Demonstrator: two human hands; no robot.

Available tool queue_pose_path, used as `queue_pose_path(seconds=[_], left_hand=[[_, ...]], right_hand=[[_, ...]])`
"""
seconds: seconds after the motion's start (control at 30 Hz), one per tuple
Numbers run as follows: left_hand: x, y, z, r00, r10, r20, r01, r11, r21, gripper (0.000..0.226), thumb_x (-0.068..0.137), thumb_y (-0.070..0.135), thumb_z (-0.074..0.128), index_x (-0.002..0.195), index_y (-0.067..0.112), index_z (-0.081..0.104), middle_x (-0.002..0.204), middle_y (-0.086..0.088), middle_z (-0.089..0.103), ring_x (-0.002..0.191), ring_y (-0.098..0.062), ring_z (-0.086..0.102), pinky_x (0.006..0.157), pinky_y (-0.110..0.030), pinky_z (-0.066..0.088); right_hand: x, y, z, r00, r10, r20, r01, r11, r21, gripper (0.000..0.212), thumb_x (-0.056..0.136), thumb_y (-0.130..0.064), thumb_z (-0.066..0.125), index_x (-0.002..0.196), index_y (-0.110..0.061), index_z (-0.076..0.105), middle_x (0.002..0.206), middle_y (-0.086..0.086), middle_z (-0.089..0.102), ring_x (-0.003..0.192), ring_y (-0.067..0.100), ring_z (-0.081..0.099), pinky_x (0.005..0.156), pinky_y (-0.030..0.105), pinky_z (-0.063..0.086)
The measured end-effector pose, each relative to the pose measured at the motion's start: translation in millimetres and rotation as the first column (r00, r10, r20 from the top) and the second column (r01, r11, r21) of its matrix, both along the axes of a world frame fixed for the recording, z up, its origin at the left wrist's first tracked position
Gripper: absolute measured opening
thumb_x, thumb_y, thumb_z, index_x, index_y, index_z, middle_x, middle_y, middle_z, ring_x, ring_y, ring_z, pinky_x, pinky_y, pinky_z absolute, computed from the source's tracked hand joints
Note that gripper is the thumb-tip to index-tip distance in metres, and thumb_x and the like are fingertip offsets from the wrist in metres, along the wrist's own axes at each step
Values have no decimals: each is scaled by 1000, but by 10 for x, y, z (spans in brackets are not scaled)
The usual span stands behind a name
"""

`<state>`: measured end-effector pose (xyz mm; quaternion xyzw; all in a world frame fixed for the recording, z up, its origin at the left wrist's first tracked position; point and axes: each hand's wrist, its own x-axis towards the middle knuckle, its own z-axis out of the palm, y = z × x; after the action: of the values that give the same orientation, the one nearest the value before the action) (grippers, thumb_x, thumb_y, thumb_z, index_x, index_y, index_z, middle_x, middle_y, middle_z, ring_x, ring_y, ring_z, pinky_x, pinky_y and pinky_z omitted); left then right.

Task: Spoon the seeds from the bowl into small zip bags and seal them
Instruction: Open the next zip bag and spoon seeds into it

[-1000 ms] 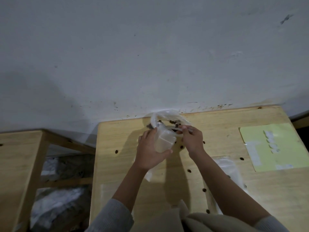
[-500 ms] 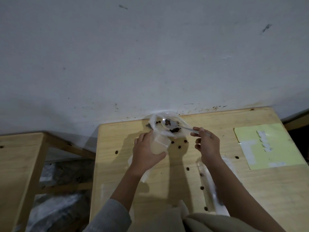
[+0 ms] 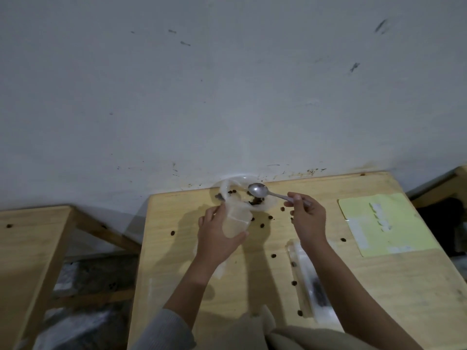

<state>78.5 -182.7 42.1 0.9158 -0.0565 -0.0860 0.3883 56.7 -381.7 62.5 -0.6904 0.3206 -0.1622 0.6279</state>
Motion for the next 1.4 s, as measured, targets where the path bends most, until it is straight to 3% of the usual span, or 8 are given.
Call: queue_pose_path(seconds=[0.27,0.4,0.5,0.6,0.73,0.9,1.1,1.4], left_hand=[[-183,93,170,1000,13,8,-13,1000,8,100,72,50,75,150,23,20,135,1,34,118,-10,23,95,-20,22],[-238,100,275,998,56,23,-55,997,-45,101,71,48,77,150,26,18,126,8,32,109,0,17,95,-19,22],[-287,44,363,994,103,27,-99,987,-123,100,71,44,78,150,26,20,120,13,27,111,1,16,95,-18,21],[-370,-48,430,991,130,10,-127,980,-155,101,70,46,78,150,23,20,128,7,32,119,-5,20,97,-18,21],[-545,-151,480,1000,22,-5,-23,992,-121,106,70,53,75,151,24,14,133,3,29,128,-13,19,97,-19,22],[-752,-162,448,980,-197,-30,192,975,-115,94,85,44,64,152,23,1,130,5,20,120,-8,18,102,-21,21],[-797,-158,566,999,29,43,-7,902,-432,24,92,13,58,104,34,52,102,7,63,94,-7,59,73,-7,43],[-883,-365,633,1000,-30,9,30,876,-482,8,89,15,64,81,15,62,78,0,64,70,-6,57,63,-13,44]], right_hand=[[321,58,-366,964,103,-246,-117,992,-45,40,97,-28,50,128,-4,48,109,13,66,94,27,61,72,33,51],[199,77,-324,944,-65,-324,5,983,-182,59,92,-26,58,140,-4,31,135,18,43,121,35,47,89,41,44],[-100,193,-154,986,-111,-121,73,957,-282,39,90,-21,59,126,-9,49,122,13,50,108,27,50,83,38,47],[-448,337,102,986,164,34,-161,984,-78,8,92,-18,59,96,-15,65,93,5,68,82,13,62,69,22,47],[-739,422,307,933,348,94,-359,920,159,11,90,-16,62,84,-12,70,72,0,70,70,12,65,65,25,51],[-934,378,314,967,209,147,-236,951,197,5,84,-8,68,79,-9,69,70,4,66,67,14,59,65,31,49],[-1129,256,287,985,90,147,-114,980,165,10,86,-7,65,78,-9,69,73,5,69,66,11,63,66,30,51],[-1325,34,327,977,49,208,-67,995,80,16,86,-1,63,70,-4,62,71,10,62,66,13,56,61,18,48]])
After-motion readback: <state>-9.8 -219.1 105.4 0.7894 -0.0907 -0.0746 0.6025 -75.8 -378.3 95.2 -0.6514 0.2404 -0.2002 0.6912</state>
